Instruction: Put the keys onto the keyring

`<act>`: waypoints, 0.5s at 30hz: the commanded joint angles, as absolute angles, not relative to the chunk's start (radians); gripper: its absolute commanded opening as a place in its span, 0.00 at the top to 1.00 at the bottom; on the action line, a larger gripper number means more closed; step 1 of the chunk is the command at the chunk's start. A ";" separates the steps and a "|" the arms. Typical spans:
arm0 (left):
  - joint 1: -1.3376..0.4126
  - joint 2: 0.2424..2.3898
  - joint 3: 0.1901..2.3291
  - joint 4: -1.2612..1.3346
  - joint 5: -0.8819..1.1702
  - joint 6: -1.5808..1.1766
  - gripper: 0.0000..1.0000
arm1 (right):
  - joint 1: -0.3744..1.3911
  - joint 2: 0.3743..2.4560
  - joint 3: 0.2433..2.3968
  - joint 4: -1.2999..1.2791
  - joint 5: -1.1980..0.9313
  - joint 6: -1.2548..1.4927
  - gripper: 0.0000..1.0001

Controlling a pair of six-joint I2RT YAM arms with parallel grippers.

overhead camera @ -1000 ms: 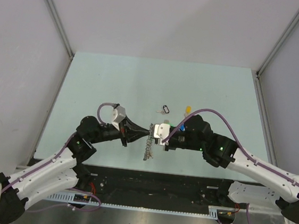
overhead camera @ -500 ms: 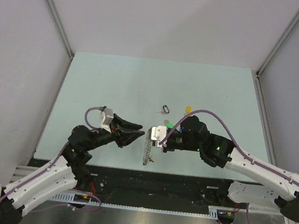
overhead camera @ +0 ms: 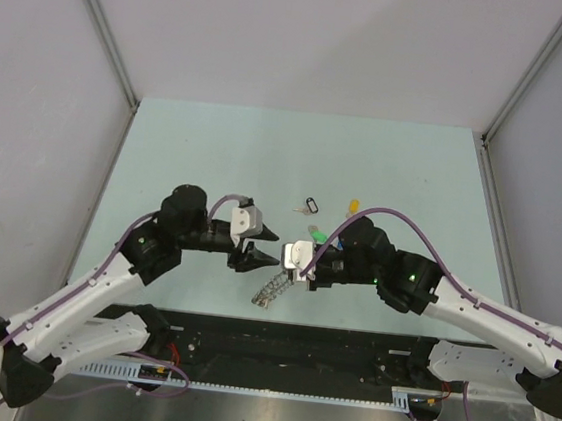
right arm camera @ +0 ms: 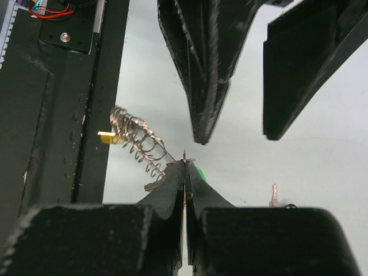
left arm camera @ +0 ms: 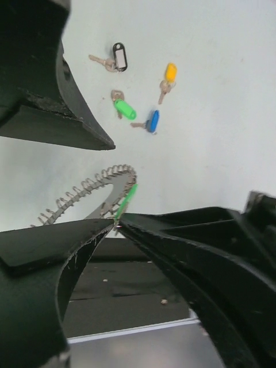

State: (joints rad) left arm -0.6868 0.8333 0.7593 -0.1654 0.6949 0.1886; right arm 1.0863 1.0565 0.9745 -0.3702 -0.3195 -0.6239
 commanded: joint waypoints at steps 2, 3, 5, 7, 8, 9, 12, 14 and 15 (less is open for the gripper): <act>-0.683 0.919 0.885 -0.552 0.819 0.596 0.44 | 1.085 1.039 1.031 -0.356 -0.356 -0.638 1.00; -0.683 0.939 0.903 -0.570 0.828 0.615 0.46 | 1.085 1.039 1.031 -0.356 -0.360 -0.638 1.00; -0.683 0.957 0.920 -0.580 0.862 0.638 0.50 | 1.086 1.040 1.031 -0.357 -0.367 -0.640 1.00; -0.684 0.991 0.940 -0.580 0.896 0.659 0.58 | 1.086 1.045 1.034 -0.356 -0.373 -0.643 1.00; -0.683 1.003 0.948 -0.581 0.922 0.663 0.59 | 1.086 1.045 1.034 -0.359 -0.374 -0.643 1.00; -0.683 1.017 0.966 -0.586 0.933 0.666 0.60 | 1.086 1.046 1.034 -0.360 -0.377 -0.644 1.00; -0.684 1.071 0.989 -0.598 0.986 0.676 0.58 | 1.086 1.046 1.037 -0.362 -0.388 -0.646 1.00; -0.684 1.097 0.991 -0.594 1.029 0.676 0.58 | 1.085 1.048 1.037 -0.362 -0.388 -0.647 1.00; -0.686 1.101 0.986 -0.588 1.040 0.675 0.58 | 1.085 1.048 1.037 -0.362 -0.387 -0.647 1.00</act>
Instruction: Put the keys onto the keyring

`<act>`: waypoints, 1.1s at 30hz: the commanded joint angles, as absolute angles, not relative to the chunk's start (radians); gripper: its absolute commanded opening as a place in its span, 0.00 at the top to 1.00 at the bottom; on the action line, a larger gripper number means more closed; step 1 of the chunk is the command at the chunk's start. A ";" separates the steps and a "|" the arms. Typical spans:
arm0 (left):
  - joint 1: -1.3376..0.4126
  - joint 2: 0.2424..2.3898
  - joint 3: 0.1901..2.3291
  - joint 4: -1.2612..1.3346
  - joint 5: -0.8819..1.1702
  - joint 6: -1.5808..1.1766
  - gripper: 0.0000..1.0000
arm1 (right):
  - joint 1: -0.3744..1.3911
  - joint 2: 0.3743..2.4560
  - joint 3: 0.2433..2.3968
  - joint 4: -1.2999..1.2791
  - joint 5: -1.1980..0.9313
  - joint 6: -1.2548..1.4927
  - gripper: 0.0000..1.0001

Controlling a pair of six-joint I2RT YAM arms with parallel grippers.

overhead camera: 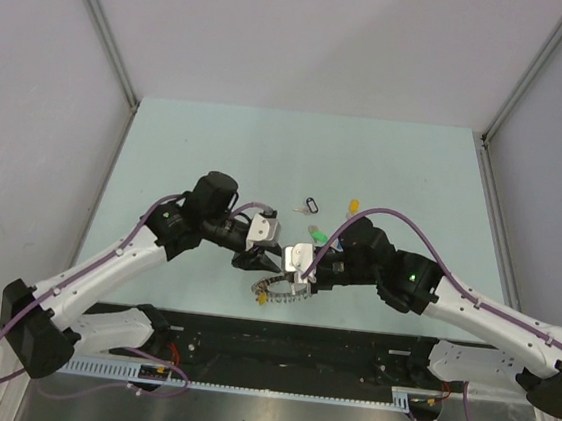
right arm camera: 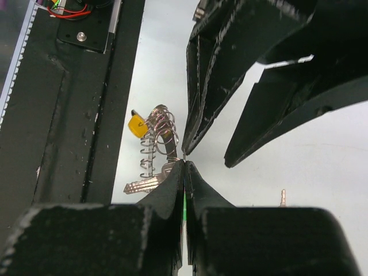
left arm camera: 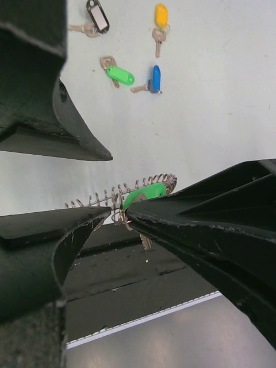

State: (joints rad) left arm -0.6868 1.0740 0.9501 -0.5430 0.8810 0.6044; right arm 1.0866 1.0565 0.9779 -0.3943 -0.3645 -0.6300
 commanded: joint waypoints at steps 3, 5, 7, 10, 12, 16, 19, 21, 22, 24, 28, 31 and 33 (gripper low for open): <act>-0.695 1.108 0.965 -0.561 1.042 0.647 0.57 | 1.085 1.054 1.038 -0.359 -0.384 -0.644 1.00; -0.701 1.098 0.948 -0.537 1.034 0.621 0.56 | 1.083 1.054 1.037 -0.360 -0.380 -0.644 1.00; -0.703 1.086 0.920 -0.502 1.020 0.589 0.55 | 1.083 1.055 1.037 -0.359 -0.377 -0.644 1.00; -0.704 1.055 0.885 -0.450 1.011 0.542 0.55 | 1.083 1.058 1.038 -0.357 -0.376 -0.643 1.00; -0.704 1.031 0.861 -0.416 1.009 0.505 0.54 | 1.081 1.058 1.038 -0.356 -0.373 -0.641 1.00; -0.709 0.993 0.813 -0.315 0.988 0.401 0.53 | 1.081 1.058 1.037 -0.353 -0.370 -0.638 1.00; -0.712 0.967 0.779 -0.272 0.954 0.350 0.52 | 1.081 1.060 1.037 -0.351 -0.370 -0.637 1.00; -0.713 0.956 0.761 -0.226 0.943 0.324 0.49 | 1.081 1.058 1.037 -0.353 -0.370 -0.638 1.00; -0.713 0.951 0.756 -0.216 0.939 0.307 0.49 | 1.081 1.060 1.037 -0.353 -0.371 -0.638 1.00; -0.713 0.950 0.753 -0.209 0.914 0.302 0.48 | 1.081 1.060 1.038 -0.354 -0.373 -0.638 1.00; -0.713 0.945 0.764 -0.225 0.871 0.310 0.46 | 1.081 1.058 1.038 -0.357 -0.376 -0.637 1.00; -0.713 0.939 0.776 -0.258 0.841 0.336 0.45 | 1.081 1.054 1.037 -0.364 -0.385 -0.640 1.00; -0.713 0.936 0.785 -0.282 0.839 0.363 0.45 | 1.081 1.051 1.037 -0.365 -0.390 -0.640 1.00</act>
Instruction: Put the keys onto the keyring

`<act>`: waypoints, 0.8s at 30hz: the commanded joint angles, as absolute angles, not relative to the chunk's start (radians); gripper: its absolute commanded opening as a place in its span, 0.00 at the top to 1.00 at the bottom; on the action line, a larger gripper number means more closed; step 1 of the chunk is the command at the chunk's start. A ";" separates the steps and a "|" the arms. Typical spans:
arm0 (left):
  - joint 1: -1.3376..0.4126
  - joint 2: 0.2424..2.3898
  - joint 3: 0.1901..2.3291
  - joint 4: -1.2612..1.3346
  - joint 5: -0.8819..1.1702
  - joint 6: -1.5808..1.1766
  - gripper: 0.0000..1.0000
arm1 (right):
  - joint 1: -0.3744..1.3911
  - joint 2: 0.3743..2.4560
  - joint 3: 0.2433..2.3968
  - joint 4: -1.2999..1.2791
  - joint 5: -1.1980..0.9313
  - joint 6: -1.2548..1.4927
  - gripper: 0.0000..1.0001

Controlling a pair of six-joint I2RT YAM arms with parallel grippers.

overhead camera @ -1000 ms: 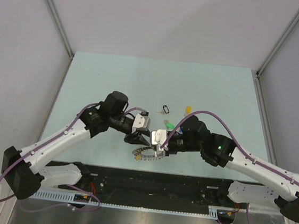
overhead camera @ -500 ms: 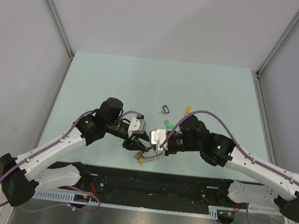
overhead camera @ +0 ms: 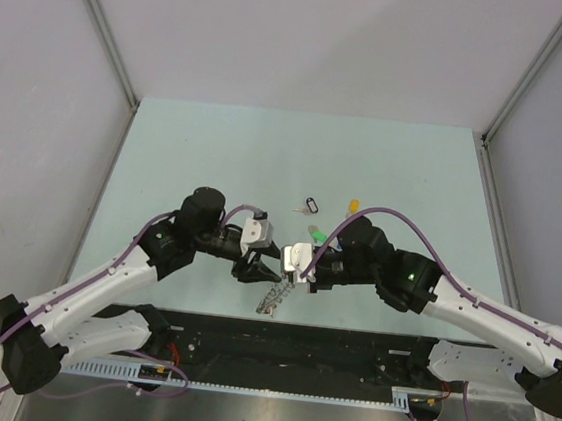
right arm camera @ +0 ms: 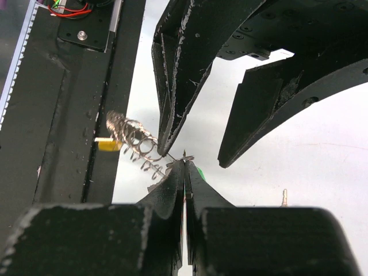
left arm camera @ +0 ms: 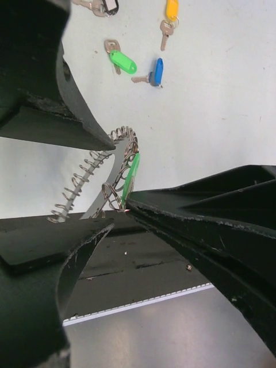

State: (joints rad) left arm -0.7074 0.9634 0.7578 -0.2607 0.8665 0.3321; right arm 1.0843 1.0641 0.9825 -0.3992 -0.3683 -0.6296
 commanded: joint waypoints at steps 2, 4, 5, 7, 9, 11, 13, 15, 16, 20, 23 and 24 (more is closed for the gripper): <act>-0.713 0.943 0.796 -0.298 0.859 0.376 0.47 | 1.081 1.049 1.037 -0.367 -0.391 -0.638 1.00; -0.713 0.968 0.807 -0.330 0.887 0.396 0.51 | 1.081 1.048 1.037 -0.368 -0.394 -0.640 1.00; -0.713 0.977 0.821 -0.340 0.894 0.402 0.53 | 1.081 1.048 1.037 -0.368 -0.396 -0.640 1.00; -0.713 1.006 0.833 -0.363 0.917 0.416 0.56 | 1.083 1.049 1.038 -0.367 -0.399 -0.640 1.00; -0.713 1.022 0.845 -0.370 0.936 0.420 0.59 | 1.083 1.048 1.037 -0.367 -0.402 -0.640 1.00; -0.713 1.034 0.851 -0.371 0.954 0.425 0.63 | 1.085 1.052 1.037 -0.367 -0.402 -0.640 1.00; -0.713 1.037 0.854 -0.370 0.963 0.425 0.67 | 1.083 1.054 1.037 -0.367 -0.400 -0.640 1.00; -0.713 1.037 0.856 -0.373 0.971 0.428 0.70 | 1.083 1.054 1.037 -0.367 -0.400 -0.640 1.00; -0.713 1.035 0.856 -0.374 0.973 0.428 0.76 | 1.083 1.057 1.038 -0.365 -0.400 -0.640 1.00; -0.715 1.028 0.856 -0.380 0.971 0.433 0.97 | 1.083 1.055 1.037 -0.370 -0.396 -0.638 1.00; -0.713 1.011 0.847 -0.362 0.973 0.404 1.00 | 1.083 1.049 1.039 -0.382 -0.379 -0.630 1.00; -0.713 1.005 0.844 -0.335 0.965 0.387 1.00 | 1.083 1.045 1.039 -0.387 -0.373 -0.627 1.00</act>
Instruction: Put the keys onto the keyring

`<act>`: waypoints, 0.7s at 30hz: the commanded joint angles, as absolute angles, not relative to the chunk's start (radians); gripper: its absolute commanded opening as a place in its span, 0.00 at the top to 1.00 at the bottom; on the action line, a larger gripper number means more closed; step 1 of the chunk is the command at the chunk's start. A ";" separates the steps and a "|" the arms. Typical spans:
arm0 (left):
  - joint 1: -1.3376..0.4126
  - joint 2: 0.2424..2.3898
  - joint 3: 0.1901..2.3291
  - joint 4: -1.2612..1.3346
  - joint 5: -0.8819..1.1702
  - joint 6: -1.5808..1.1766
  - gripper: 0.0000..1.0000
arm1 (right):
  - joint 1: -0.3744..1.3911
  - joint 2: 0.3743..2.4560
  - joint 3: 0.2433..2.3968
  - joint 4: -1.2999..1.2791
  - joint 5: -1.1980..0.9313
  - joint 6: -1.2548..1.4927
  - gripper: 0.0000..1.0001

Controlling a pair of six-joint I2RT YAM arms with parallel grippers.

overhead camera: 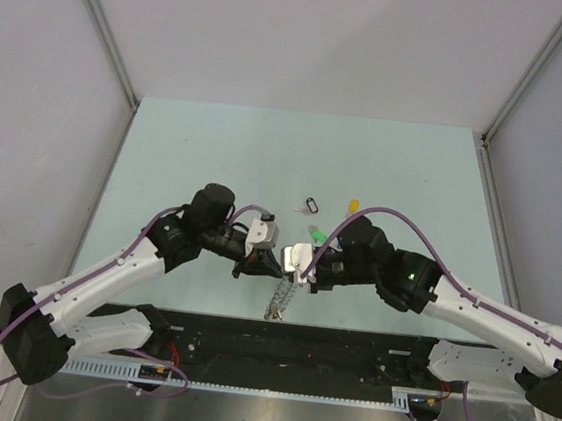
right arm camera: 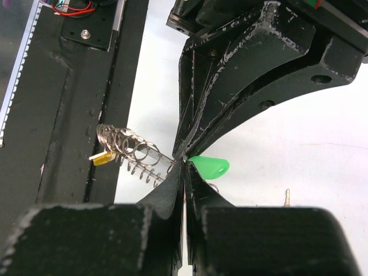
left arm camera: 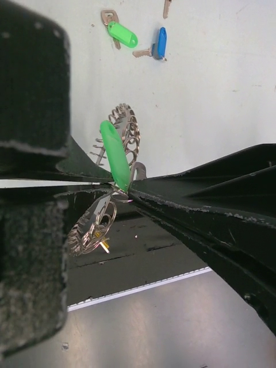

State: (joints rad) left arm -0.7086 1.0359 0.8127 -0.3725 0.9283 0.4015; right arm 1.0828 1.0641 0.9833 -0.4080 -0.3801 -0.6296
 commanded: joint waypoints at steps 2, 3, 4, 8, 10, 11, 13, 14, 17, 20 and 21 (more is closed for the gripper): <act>-0.713 0.993 0.828 -0.310 0.947 0.347 1.00 | 1.081 1.035 1.037 -0.403 -0.351 -0.615 1.00; -0.712 0.977 0.824 -0.284 0.916 0.330 1.00 | 1.081 1.026 1.037 -0.410 -0.345 -0.611 1.00; -0.712 0.970 0.818 -0.270 0.901 0.312 1.00 | 1.081 1.019 1.038 -0.417 -0.338 -0.606 1.00; -0.712 0.936 0.782 -0.186 0.841 0.174 1.00 | 1.083 0.997 1.037 -0.449 -0.324 -0.586 1.00; -0.712 0.910 0.755 -0.114 0.812 0.121 1.00 | 1.083 1.000 1.035 -0.453 -0.321 -0.580 1.00; -0.712 0.901 0.744 -0.094 0.805 0.079 1.00 | 1.083 1.003 1.034 -0.456 -0.321 -0.577 1.00; -0.712 0.873 0.710 -0.011 0.778 0.026 1.00 | 1.083 1.021 1.028 -0.453 -0.316 -0.569 1.00; -0.712 0.865 0.703 -0.005 0.764 0.000 1.00 | 1.081 1.026 1.026 -0.448 -0.313 -0.566 1.00; -0.712 0.845 0.686 0.047 0.700 -0.061 1.00 | 1.083 1.045 1.020 -0.436 -0.318 -0.555 1.00; -0.712 0.819 0.667 0.080 0.640 -0.092 1.00 | 1.083 1.049 1.008 -0.417 -0.315 -0.546 1.00; -0.712 0.813 0.661 0.087 0.629 -0.097 1.00 | 1.083 1.048 1.003 -0.411 -0.310 -0.542 1.00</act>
State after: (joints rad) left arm -0.7109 0.8589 0.6674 -0.0704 0.7303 -0.0067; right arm 1.0821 1.0435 0.9932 -0.4366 -0.3042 -0.5758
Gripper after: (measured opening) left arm 0.005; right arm 0.007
